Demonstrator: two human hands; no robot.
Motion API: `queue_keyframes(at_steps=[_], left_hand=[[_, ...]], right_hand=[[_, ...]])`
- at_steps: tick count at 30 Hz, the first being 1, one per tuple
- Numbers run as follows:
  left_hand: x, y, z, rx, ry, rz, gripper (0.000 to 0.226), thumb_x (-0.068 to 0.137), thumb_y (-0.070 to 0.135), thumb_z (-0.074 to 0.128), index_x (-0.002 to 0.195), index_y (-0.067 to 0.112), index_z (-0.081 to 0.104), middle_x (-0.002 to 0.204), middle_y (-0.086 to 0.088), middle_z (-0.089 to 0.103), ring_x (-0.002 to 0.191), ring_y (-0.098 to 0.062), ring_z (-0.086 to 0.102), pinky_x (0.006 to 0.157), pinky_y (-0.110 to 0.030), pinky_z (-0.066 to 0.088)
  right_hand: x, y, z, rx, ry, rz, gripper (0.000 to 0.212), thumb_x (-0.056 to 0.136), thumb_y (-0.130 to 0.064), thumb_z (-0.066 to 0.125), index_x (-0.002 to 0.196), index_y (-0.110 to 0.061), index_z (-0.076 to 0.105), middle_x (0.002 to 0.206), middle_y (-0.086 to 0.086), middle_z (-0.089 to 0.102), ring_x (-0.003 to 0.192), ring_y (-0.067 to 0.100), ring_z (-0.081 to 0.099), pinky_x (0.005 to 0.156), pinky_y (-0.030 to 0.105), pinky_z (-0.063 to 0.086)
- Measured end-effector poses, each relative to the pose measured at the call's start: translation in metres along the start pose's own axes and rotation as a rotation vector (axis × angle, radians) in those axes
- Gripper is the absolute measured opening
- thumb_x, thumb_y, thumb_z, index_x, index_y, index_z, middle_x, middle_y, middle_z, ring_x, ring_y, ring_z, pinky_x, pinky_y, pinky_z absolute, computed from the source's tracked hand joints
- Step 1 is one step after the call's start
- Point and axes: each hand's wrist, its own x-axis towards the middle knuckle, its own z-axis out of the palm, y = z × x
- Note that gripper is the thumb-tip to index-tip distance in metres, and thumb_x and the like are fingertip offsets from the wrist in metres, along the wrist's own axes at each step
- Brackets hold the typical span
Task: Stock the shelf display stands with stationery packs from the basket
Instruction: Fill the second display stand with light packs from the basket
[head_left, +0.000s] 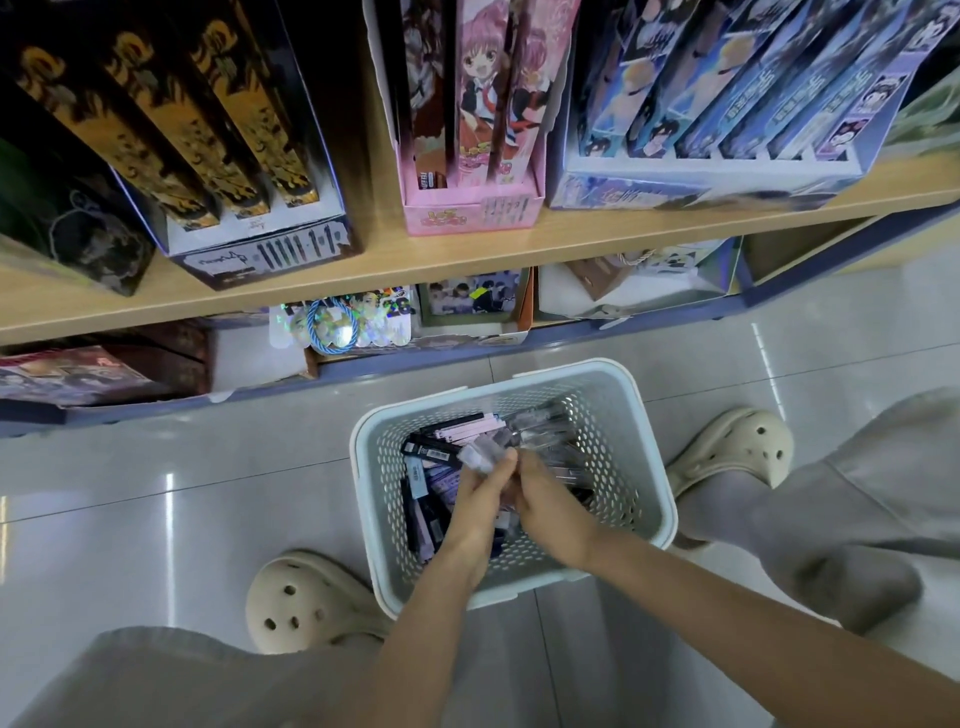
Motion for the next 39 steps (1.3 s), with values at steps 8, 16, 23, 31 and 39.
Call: queue_keyframes(at_steps=[8,16,23,31,39], left_hand=[[0.006,0.007,-0.018,0.174,0.304,0.077,0.043,0.097,0.023,0.051,0.130,0.000,0.037,0.110,-0.016,0.064,0.100,-0.024,0.062,0.093,-0.042,0.051],[-0.002,0.013,-0.018,0.054,0.302,0.145,0.006,0.099,0.010,0.043,0.104,0.008,0.045,0.076,0.000,0.057,0.060,-0.011,0.051,0.055,-0.019,0.046],[-0.006,0.013,-0.022,0.058,0.290,0.161,0.005,0.100,0.015,0.046,0.099,0.009,0.044,0.078,-0.001,0.055,0.062,-0.012,0.049,0.050,-0.011,0.045],[-0.005,0.010,-0.025,0.109,0.321,0.115,0.013,0.095,0.010,0.050,0.084,0.015,0.044,0.066,0.000,0.040,0.058,-0.012,0.038,0.060,-0.021,0.039],[-0.004,0.007,-0.030,0.100,0.308,0.129,0.018,0.095,0.012,0.053,0.079,0.014,0.044,0.056,-0.002,0.043,0.043,-0.008,0.039,0.050,-0.018,0.043]], right_hand=[[0.006,0.001,0.003,-0.081,0.069,-0.069,0.025,0.099,-0.016,0.044,0.123,-0.011,0.051,0.118,0.003,0.050,0.097,0.012,0.055,0.096,0.025,0.046],[0.043,0.062,0.001,-0.281,-0.053,0.180,0.067,0.089,-0.032,0.063,0.142,-0.009,0.031,0.143,0.011,0.037,0.134,0.025,0.032,0.113,0.032,0.024],[0.052,0.063,0.008,-0.554,-0.118,0.173,0.069,0.088,-0.049,0.058,0.141,-0.011,0.034,0.139,0.011,0.036,0.128,0.028,0.033,0.110,0.037,0.027],[0.053,0.062,-0.002,-0.453,-0.161,0.189,0.039,0.099,-0.027,0.044,0.129,-0.003,0.042,0.134,0.017,0.045,0.124,0.030,0.044,0.105,0.039,0.035],[0.038,0.056,-0.009,-0.385,-0.135,0.200,0.038,0.100,-0.020,0.040,0.134,-0.003,0.037,0.133,0.017,0.047,0.125,0.031,0.040,0.105,0.037,0.033]])
